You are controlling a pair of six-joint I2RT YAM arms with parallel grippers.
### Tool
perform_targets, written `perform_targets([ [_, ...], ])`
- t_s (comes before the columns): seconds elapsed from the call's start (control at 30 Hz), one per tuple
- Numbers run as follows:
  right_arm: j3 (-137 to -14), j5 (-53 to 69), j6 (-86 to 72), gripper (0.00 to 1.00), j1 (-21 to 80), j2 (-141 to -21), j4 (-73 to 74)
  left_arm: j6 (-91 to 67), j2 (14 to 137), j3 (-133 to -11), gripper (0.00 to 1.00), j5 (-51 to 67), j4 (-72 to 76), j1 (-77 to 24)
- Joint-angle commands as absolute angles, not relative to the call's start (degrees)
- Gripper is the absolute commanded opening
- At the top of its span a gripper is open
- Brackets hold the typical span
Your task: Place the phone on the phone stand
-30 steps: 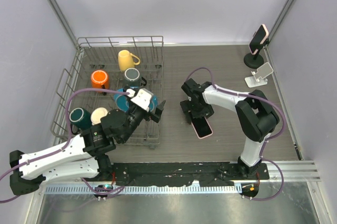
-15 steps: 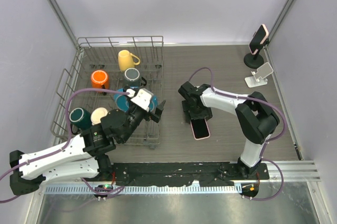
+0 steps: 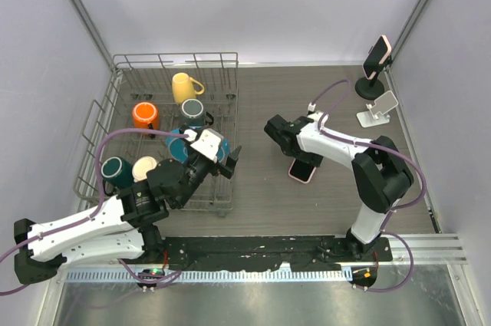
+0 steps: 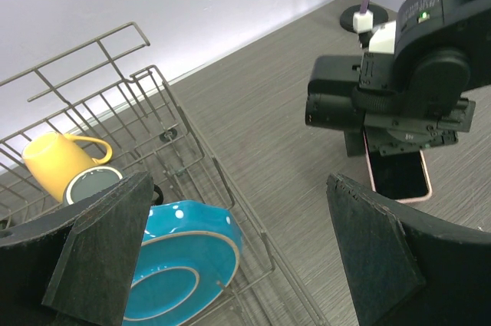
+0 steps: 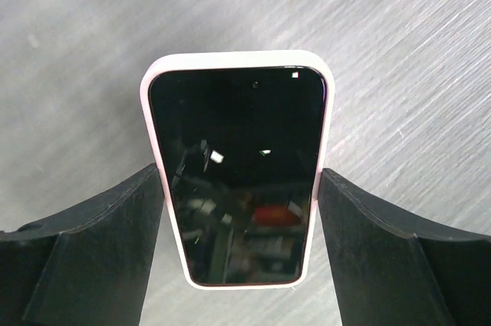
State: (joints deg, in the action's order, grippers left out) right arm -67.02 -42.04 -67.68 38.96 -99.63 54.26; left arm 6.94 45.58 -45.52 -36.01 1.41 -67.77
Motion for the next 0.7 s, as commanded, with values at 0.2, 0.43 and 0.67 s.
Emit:
perform_targets([
  [0.2, -72.5, -63.3, -88.4, 0.0, 37.7, -95.8, 60.5, 7.5, 45.4, -46.7, 1.0, -36.8, 3.0, -67.9],
  [0.43, -83.0, -73.3, -98.9, 0.0, 30.6, -99.7, 70.2, 7.6, 45.2, -46.6, 0.99, -37.0, 3.0, -67.9],
  [0.67, -99.6, -83.1, -104.9, 0.0, 19.3, -110.1, 82.2, 7.7, 45.3, -46.6, 0.99, -37.2, 3.2, -68.0],
])
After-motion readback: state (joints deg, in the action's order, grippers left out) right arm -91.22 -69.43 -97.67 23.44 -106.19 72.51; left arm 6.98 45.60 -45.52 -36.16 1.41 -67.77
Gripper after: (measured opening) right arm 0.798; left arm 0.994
